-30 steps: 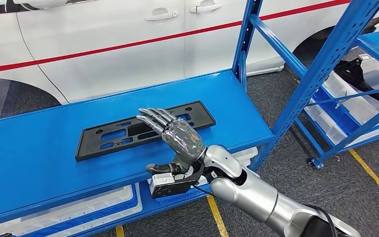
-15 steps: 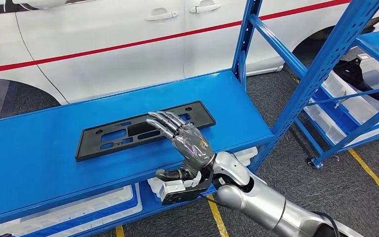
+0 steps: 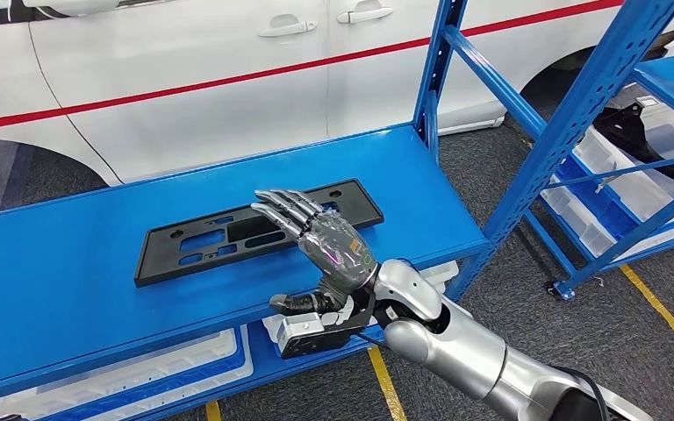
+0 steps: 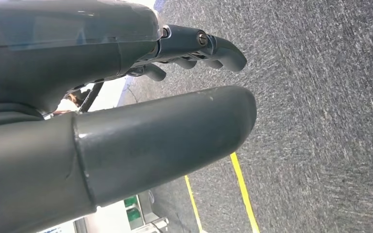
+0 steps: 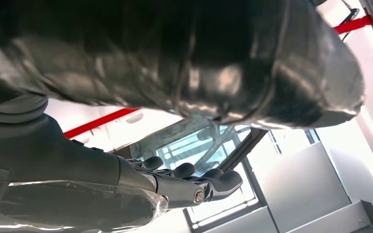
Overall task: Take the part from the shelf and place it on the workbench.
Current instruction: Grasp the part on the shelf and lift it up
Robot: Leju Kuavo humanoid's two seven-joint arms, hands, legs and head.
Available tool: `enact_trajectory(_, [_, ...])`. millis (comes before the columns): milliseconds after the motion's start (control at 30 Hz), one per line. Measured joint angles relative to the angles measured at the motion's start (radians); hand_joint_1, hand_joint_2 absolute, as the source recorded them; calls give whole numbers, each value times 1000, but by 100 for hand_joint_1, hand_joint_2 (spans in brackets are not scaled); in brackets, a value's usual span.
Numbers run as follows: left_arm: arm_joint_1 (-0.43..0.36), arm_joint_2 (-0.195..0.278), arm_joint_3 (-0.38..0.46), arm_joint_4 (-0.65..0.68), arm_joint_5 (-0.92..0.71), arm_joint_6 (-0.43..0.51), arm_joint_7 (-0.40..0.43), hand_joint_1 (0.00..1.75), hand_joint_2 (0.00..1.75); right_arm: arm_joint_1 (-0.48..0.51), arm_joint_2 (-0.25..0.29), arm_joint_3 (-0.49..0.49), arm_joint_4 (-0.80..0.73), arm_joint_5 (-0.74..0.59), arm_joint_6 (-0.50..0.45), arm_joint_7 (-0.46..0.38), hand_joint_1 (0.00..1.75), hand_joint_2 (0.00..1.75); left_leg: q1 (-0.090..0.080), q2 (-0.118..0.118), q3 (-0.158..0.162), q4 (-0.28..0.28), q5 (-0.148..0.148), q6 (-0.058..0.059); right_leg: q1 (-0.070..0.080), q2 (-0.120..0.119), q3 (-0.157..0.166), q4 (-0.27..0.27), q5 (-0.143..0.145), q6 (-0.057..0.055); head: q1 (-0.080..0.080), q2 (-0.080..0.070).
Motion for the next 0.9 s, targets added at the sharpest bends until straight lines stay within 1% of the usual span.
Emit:
enact_trajectory(200, [0,0,0,0,-5,3,-1,0,0,-11,2,0,0,-2,0,0,0,0,0,0,0,0,0,0,0,0,0,0,0,0,0,0])
enact_trajectory(400, [0,1,-10,0,-28,4,24,0,0,-32,8,0,9,-9,0,-9,0,0,0,0,0,0,0,0,0,0,0,0,0,0,0,0])
enact_trajectory(600, [0,1,-6,0,-7,17,-24,0,0,-37,14,0,18,-17,-10,-20,0,0,0,0,0,0,0,0,0,0,0,0,0,0,0,0])
enact_trajectory(733, [1,1,-21,0,-58,19,-18,0,0,-23,-2,-11,19,-26,-28,-29,0,0,0,0,0,0,0,0,0,0,0,0,0,0,0,0])
enact_trajectory(900, [-1,1,-30,0,-67,27,-11,0,0,-4,-32,-45,10,-55,-31,-40,0,0,-1,0,0,0,0,0,0,0,0,0,0,0,0,0])
